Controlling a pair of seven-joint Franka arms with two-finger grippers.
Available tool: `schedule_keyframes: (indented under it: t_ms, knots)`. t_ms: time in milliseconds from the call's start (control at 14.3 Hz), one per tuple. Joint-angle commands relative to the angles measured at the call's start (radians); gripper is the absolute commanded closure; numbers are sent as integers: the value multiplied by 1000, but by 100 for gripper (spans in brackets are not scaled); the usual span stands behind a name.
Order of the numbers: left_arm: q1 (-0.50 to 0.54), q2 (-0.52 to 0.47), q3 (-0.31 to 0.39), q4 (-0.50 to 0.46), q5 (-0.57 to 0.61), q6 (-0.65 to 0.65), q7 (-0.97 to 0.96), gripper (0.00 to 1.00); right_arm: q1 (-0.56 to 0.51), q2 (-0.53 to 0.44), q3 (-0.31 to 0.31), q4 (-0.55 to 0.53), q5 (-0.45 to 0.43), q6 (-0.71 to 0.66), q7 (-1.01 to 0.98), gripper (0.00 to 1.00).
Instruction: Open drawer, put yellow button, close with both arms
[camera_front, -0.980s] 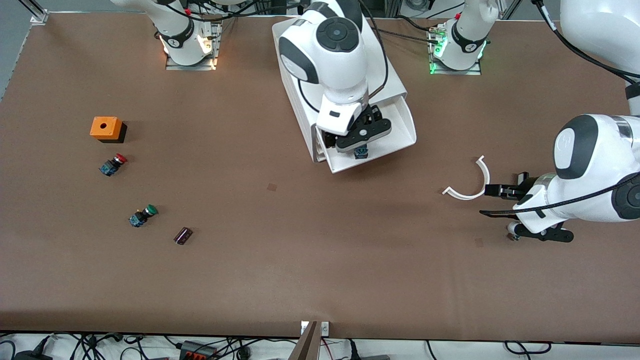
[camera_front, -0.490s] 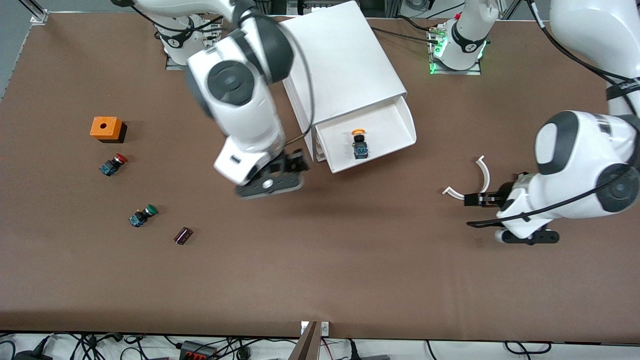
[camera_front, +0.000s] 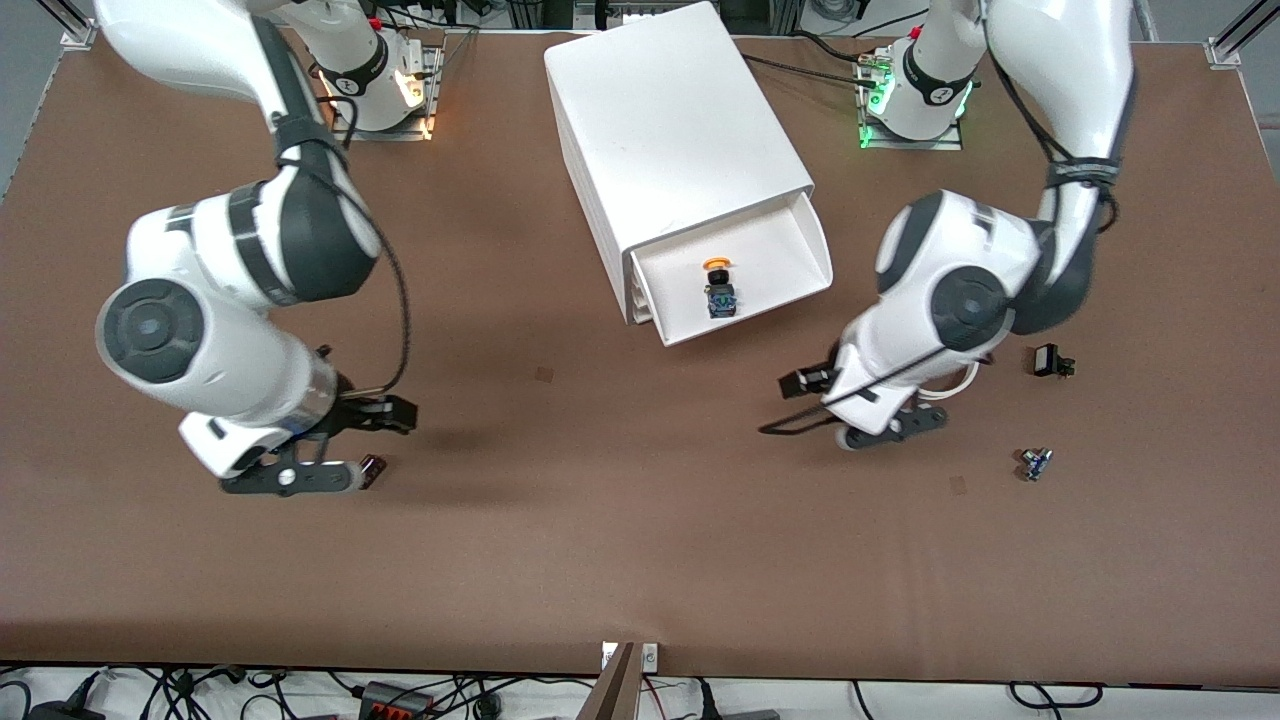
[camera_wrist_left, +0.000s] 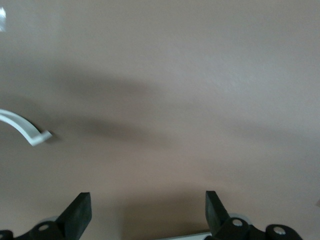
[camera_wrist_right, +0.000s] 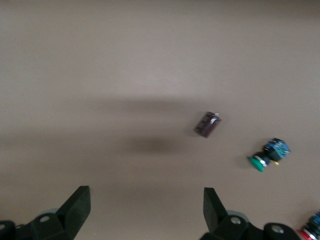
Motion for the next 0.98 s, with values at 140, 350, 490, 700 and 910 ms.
schedule_keyframes:
  t_ms: [140,350,490,700,910]
  knots:
    - [-82,-57,8,-103,6,28,-77,0,-85,-24,20,-15,11,-91,0,0]
    - [-96,-106,-16,-172,6,36,-122,0,-114,-66,17,-47,8,-90,-1,0]
    - [-92,-139,-35,-230,-1,57,-122,0,-152,-129,17,-114,8,-81,2,0]
    - [-87,-155,-82,-263,-7,56,-129,0,-204,-210,19,-185,9,-73,-1,0]
    - [-96,-181,-99,-302,-11,59,-140,0,-232,-321,19,-298,-5,-3,-35,0]
